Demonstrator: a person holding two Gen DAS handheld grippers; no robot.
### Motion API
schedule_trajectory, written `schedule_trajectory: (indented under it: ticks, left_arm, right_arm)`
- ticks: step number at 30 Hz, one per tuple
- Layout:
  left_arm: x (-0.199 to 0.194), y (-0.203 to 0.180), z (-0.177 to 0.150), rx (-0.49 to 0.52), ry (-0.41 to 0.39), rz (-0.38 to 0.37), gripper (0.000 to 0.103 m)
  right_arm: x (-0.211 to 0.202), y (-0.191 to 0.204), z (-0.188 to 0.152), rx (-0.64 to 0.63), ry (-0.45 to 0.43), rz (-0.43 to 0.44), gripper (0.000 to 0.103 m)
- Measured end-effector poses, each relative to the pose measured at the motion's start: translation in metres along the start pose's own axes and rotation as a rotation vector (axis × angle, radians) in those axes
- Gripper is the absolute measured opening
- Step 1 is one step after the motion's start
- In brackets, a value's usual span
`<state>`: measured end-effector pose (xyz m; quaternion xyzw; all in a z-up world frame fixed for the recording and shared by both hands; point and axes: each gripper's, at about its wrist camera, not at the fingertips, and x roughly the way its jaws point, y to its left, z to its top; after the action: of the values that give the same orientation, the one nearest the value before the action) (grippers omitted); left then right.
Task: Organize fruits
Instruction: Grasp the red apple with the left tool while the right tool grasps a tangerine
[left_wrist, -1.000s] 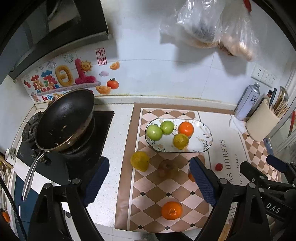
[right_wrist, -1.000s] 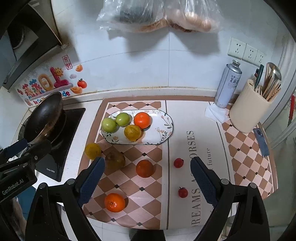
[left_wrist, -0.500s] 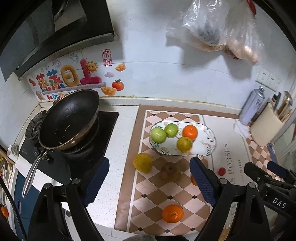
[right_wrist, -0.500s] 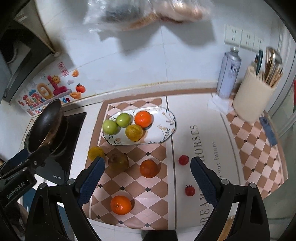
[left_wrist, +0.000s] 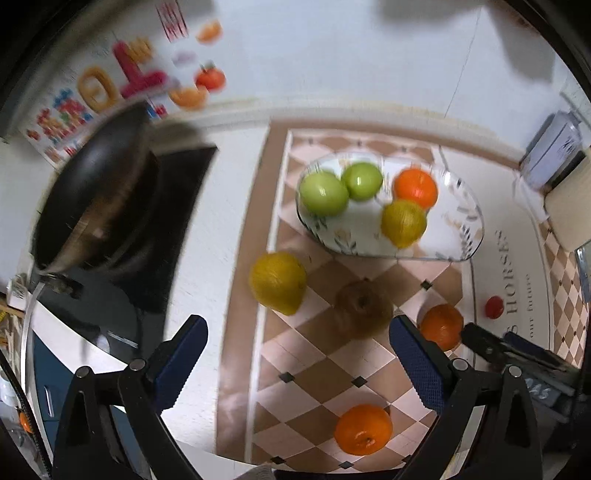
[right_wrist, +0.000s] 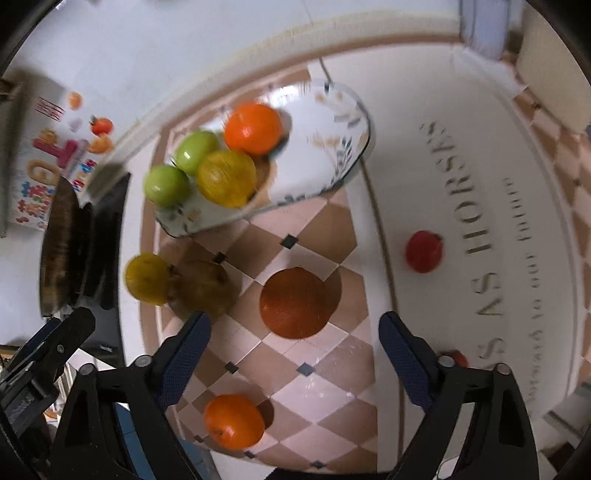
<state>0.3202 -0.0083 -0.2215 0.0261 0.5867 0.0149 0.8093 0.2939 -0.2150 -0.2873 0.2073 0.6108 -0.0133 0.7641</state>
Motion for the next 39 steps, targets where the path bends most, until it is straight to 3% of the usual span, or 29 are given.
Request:
schedule_trajectory:
  ticks: [6,8,10,16,22,23,27,31,39]
  left_arm:
    - [0.046,-0.01,0.011,-0.007,0.135,-0.038,0.101]
    - [0.057,-0.014,0.013,-0.002,0.163,-0.044,0.101]
    - [0.066,-0.019,0.013,0.009,0.188,-0.048,0.101]
    - [0.091,-0.035,0.014,0.052,0.26,-0.072,0.101]
    - [0.108,-0.054,0.014,0.112,0.28,-0.076,0.099]
    - [0.109,-0.057,0.014,0.128,0.275,-0.079,0.096]
    - [0.108,-0.069,0.01,0.154,0.264,-0.128,0.064]
    - [0.104,-0.078,0.004,0.177,0.24,-0.098,0.064]
    - [0.105,-0.079,0.003,0.154,0.228,-0.117,0.063]
  right_arm:
    - [0.052,0.006,0.012,-0.04,0.064,-0.025,0.077]
    - [0.063,0.01,0.013,-0.062,0.078,-0.033,0.063]
    - [0.068,0.013,0.013,-0.084,0.086,-0.05,0.059]
    - [0.064,0.001,0.002,-0.09,0.121,-0.049,0.058]
    - [0.063,-0.006,-0.003,-0.083,0.135,-0.066,0.059]
    - [0.063,-0.008,-0.003,-0.08,0.133,-0.063,0.059]
    - [0.06,-0.01,-0.004,-0.08,0.13,-0.066,0.059]
    - [0.06,-0.01,-0.001,-0.07,0.133,-0.064,0.059]
    - [0.058,-0.008,0.0,-0.092,0.121,-0.078,0.059]
